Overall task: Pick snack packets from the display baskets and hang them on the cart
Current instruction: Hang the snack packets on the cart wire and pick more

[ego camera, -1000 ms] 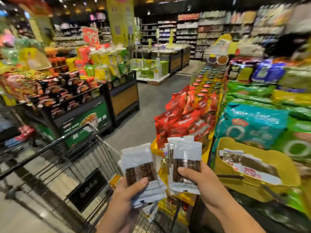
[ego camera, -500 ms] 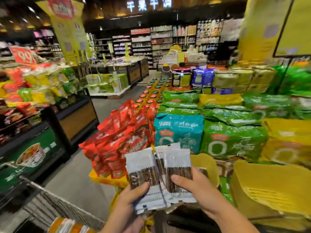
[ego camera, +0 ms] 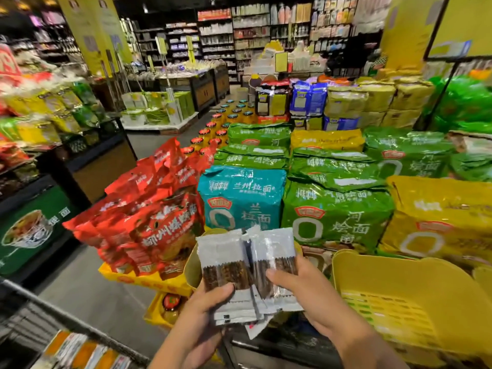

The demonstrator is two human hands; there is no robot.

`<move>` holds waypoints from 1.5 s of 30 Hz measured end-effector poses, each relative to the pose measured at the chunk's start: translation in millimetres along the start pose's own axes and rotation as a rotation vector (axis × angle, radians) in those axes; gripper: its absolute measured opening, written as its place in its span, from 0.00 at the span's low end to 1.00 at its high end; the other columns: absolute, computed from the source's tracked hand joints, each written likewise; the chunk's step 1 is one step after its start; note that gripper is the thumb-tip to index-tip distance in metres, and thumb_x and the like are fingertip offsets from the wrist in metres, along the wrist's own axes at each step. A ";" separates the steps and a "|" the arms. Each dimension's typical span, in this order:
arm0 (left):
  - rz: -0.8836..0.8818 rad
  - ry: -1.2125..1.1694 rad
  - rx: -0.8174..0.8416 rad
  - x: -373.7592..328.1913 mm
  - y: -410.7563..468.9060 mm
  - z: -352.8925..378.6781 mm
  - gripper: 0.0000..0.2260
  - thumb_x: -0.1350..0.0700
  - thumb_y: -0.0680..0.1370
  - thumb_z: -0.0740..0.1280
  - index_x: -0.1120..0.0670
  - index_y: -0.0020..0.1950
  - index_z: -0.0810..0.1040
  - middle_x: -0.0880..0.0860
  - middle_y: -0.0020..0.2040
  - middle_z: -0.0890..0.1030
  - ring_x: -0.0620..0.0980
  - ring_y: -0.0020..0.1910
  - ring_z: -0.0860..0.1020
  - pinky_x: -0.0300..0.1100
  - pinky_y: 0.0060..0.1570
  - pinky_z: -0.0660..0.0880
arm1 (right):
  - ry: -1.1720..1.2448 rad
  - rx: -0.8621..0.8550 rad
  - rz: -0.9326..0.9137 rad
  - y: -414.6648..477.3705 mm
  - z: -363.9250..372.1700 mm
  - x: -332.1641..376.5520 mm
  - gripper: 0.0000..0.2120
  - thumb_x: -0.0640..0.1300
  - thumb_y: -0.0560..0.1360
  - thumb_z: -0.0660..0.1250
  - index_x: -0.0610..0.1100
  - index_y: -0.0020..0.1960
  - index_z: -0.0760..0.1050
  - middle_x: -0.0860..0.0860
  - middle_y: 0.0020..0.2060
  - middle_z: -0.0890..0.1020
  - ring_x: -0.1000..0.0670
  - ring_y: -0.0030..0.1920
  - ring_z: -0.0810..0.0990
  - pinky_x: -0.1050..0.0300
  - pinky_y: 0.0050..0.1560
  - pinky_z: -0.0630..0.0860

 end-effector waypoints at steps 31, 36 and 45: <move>0.031 0.049 -0.036 -116.0 114.1 -151.0 0.20 0.63 0.68 0.70 0.63 0.60 0.77 0.60 0.41 0.86 0.57 0.36 0.85 0.48 0.35 0.83 | -0.964 -0.239 0.437 125.3 24.7 -48.0 0.04 0.41 0.76 0.70 0.50 0.45 0.77 0.51 0.38 0.82 0.53 0.37 0.80 0.64 0.28 0.70; -0.045 0.089 0.111 -104.4 125.8 -135.3 0.34 0.58 0.59 0.82 0.63 0.62 0.77 0.61 0.44 0.86 0.58 0.39 0.85 0.49 0.37 0.83 | -1.341 -0.394 0.510 110.4 9.9 -47.0 0.14 0.47 0.80 0.67 0.46 0.63 0.72 0.51 0.40 0.76 0.46 0.43 0.77 0.54 0.34 0.70; -0.131 0.149 0.200 -88.4 125.8 -83.3 0.29 0.66 0.67 0.77 0.57 0.68 0.76 0.64 0.59 0.83 0.64 0.54 0.84 0.55 0.48 0.83 | -0.154 -0.313 0.078 110.2 45.5 -9.3 0.16 0.50 0.79 0.70 0.43 0.62 0.80 0.47 0.49 0.86 0.47 0.46 0.84 0.48 0.48 0.82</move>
Point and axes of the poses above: each hand's wrist, its own y-axis towards the middle knuckle, its own z-axis out of the palm, x = y × z, the point moved 5 cm from there along y, towards the middle knuckle
